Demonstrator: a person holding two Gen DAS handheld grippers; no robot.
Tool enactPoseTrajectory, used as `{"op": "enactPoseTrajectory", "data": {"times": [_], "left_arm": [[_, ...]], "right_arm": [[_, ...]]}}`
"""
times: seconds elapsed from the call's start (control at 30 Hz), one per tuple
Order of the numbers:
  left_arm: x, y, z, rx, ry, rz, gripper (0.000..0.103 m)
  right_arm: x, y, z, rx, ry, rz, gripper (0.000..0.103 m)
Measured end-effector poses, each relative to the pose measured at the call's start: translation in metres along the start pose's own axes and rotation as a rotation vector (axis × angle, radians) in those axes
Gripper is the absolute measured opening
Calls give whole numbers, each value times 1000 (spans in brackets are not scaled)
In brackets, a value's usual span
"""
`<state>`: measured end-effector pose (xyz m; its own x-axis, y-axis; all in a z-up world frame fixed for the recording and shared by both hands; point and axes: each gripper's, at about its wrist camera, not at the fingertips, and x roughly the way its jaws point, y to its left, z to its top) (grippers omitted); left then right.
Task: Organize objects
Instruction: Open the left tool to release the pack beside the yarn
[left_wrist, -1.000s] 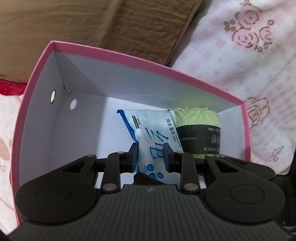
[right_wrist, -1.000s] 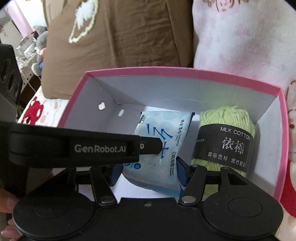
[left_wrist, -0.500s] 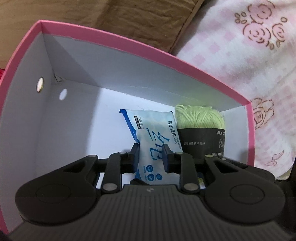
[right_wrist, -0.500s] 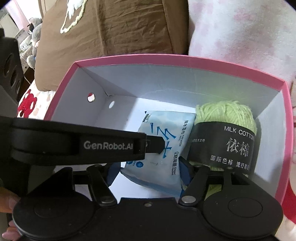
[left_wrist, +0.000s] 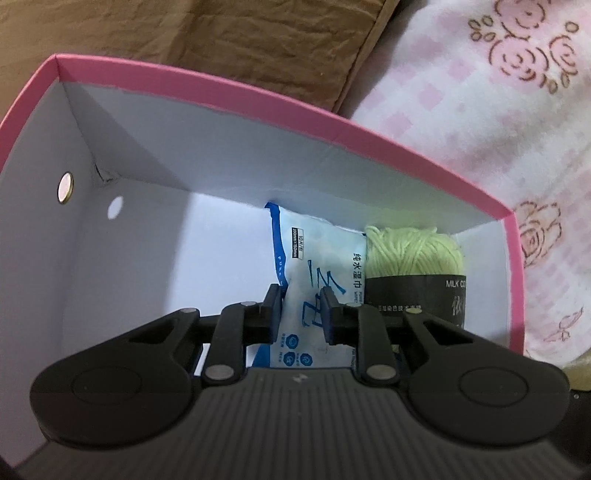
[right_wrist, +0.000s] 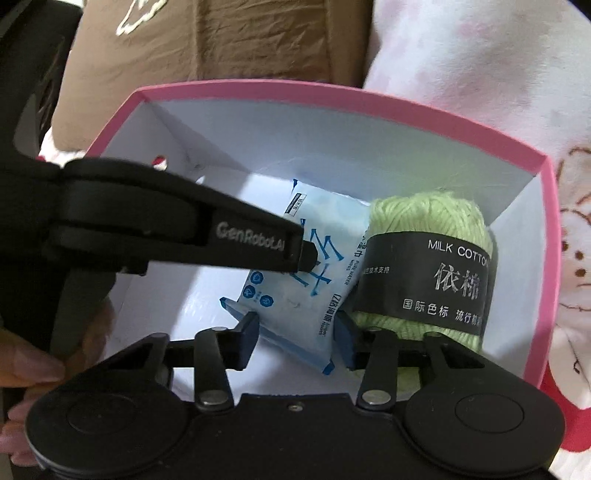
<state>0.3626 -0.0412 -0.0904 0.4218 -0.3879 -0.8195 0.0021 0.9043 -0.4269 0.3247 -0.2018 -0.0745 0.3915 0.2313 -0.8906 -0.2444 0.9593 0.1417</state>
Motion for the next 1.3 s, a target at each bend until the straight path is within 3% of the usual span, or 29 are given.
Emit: {"op": "enactPoseTrajectory", "data": {"times": [0.1, 0.17, 0.4, 0.83, 1.3], "left_arm": [[-4, 0, -3, 10, 5, 24, 21], [-11, 2, -5, 17, -7, 20, 27], [-43, -2, -13, 113, -33, 62, 28], [-110, -38, -44, 254, -55, 50, 31], [-185, -73, -78, 344, -85, 108, 39]], "right_arm": [[0, -1, -1, 15, -23, -13, 43], [0, 0, -3, 11, -22, -25, 39], [-13, -4, -15, -20, -63, 13, 44], [-97, -7, -66, -45, -217, 86, 48], [-169, 8, -84, -100, -270, 63, 52]]}}
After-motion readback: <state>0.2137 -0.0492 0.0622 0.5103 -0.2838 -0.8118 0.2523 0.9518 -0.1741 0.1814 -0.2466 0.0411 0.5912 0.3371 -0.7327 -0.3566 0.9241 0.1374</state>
